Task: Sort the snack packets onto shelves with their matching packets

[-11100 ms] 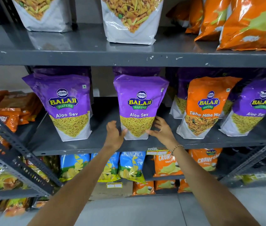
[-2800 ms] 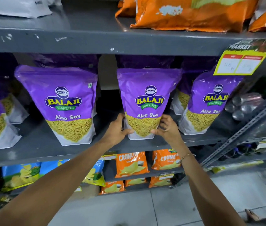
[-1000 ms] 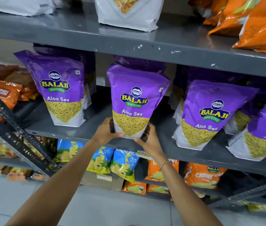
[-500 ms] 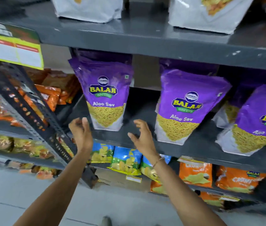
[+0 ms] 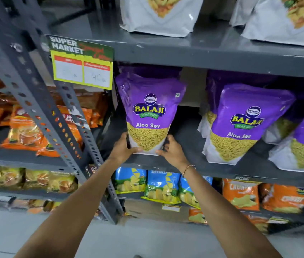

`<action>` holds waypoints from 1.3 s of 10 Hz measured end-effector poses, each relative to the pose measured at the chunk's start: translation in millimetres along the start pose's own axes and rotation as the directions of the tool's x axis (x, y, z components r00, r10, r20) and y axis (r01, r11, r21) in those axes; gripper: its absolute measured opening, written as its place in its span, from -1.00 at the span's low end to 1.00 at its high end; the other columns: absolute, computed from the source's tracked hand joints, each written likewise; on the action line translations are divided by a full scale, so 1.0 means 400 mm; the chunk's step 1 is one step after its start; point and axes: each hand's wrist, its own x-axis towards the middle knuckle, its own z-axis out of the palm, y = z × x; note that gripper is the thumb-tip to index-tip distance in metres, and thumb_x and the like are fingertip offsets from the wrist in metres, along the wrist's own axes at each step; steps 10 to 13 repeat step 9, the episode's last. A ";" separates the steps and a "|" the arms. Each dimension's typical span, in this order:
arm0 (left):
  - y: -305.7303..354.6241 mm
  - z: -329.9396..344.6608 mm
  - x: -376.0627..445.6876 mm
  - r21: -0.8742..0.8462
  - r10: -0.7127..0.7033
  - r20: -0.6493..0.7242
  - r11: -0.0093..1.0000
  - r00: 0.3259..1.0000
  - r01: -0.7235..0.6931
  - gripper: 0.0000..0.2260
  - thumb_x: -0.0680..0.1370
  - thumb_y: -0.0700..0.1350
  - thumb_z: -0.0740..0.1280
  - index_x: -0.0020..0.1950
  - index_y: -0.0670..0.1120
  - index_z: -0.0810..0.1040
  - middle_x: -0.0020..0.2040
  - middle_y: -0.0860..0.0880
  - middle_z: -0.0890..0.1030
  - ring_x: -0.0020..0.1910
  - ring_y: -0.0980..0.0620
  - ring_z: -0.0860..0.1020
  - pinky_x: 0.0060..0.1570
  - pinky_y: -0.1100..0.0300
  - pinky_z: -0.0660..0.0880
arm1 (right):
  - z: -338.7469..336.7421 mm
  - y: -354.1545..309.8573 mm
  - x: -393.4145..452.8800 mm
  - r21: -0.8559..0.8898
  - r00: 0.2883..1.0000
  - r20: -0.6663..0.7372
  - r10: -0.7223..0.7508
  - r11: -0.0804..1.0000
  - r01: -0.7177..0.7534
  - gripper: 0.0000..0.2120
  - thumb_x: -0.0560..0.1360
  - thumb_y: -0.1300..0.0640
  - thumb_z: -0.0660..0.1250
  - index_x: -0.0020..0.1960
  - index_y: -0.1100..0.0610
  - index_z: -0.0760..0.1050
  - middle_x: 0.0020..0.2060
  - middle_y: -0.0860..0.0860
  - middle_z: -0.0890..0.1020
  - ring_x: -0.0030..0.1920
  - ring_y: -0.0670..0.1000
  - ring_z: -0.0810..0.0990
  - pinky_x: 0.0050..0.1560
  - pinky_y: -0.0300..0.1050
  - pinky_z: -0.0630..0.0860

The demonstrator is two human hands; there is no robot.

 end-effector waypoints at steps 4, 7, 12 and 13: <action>-0.005 -0.034 -0.023 0.001 0.008 0.025 1.000 1.000 -0.008 -0.30 0.33 -0.06 0.52 0.37 -0.13 0.27 0.31 -0.14 0.51 0.28 -0.14 0.46 0.15 0.06 0.40 | 0.051 -0.044 -0.020 -0.113 0.995 -0.099 0.009 0.993 -0.020 -0.65 0.35 0.27 0.43 0.00 0.15 0.31 0.08 0.19 0.60 0.11 0.13 0.61 0.15 0.18 0.55; 0.011 -0.038 -0.039 -0.017 0.002 0.071 1.000 0.997 -0.001 -0.31 0.37 -0.08 0.49 0.40 -0.13 0.22 0.34 -0.14 0.47 0.31 -0.11 0.43 0.17 0.13 0.35 | 0.055 -0.046 -0.029 -0.103 0.995 -0.094 0.045 0.993 -0.055 -0.61 0.33 0.23 0.43 0.06 0.21 0.33 0.06 0.25 0.60 0.07 0.18 0.62 0.12 0.23 0.55; 0.012 -0.039 -0.052 -0.018 -0.002 0.118 1.000 0.993 0.004 -0.24 0.40 -0.05 0.47 0.46 -0.13 0.12 0.40 -0.13 0.42 0.36 -0.13 0.39 0.27 0.06 0.35 | 0.054 -0.059 -0.046 -0.069 0.998 -0.067 0.015 0.997 -0.019 -0.60 0.38 0.24 0.40 0.16 0.20 0.35 0.13 0.16 0.59 0.13 0.10 0.58 0.20 0.13 0.52; 0.012 -0.039 -0.052 -0.018 -0.002 0.118 1.000 0.993 0.004 -0.24 0.40 -0.05 0.47 0.46 -0.13 0.12 0.40 -0.13 0.42 0.36 -0.13 0.39 0.27 0.06 0.35 | 0.054 -0.059 -0.046 -0.069 0.998 -0.067 0.015 0.997 -0.019 -0.60 0.38 0.24 0.40 0.16 0.20 0.35 0.13 0.16 0.59 0.13 0.10 0.58 0.20 0.13 0.52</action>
